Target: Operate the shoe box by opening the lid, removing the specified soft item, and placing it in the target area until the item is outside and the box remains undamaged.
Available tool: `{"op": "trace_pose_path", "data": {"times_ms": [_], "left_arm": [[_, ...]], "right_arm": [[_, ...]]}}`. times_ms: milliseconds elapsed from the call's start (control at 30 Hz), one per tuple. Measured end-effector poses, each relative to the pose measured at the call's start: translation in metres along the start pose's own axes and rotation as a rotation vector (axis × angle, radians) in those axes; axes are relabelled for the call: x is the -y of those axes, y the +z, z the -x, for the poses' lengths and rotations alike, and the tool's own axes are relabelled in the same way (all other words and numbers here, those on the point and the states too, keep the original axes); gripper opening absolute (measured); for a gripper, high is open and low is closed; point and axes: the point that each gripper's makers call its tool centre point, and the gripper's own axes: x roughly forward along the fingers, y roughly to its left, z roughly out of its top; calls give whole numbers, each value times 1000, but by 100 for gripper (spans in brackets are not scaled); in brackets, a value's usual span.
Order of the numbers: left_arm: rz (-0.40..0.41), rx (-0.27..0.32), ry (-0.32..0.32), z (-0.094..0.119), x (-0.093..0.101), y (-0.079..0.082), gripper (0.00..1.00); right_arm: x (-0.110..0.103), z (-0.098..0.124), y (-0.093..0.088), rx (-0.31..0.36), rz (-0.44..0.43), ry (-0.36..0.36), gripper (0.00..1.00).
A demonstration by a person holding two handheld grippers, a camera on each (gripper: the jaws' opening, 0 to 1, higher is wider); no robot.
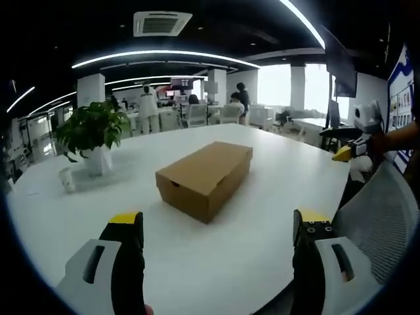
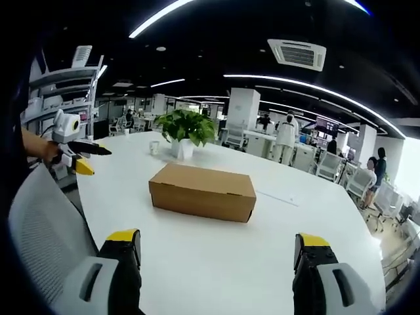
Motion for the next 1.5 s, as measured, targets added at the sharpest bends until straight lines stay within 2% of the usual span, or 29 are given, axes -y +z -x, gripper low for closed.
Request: {"op": "trace_pose_path", "data": {"times_ms": [167,333,1033,1500], "left_arm": [[11,8,6,-8,0,4,95],[22,-6,5,-17,0,0,95],[37,-42,11,-51,-1,-5,94],[62,-78,34,-73,-11,-12,93]], "right_arm": [[6,-9,-1,-2,-13,10,97],[12,-17,-3,-7,-22,16,97],[34,-53,-7,-35,20,72,94],[49,-81,-12,-52,35,100,92]]}}
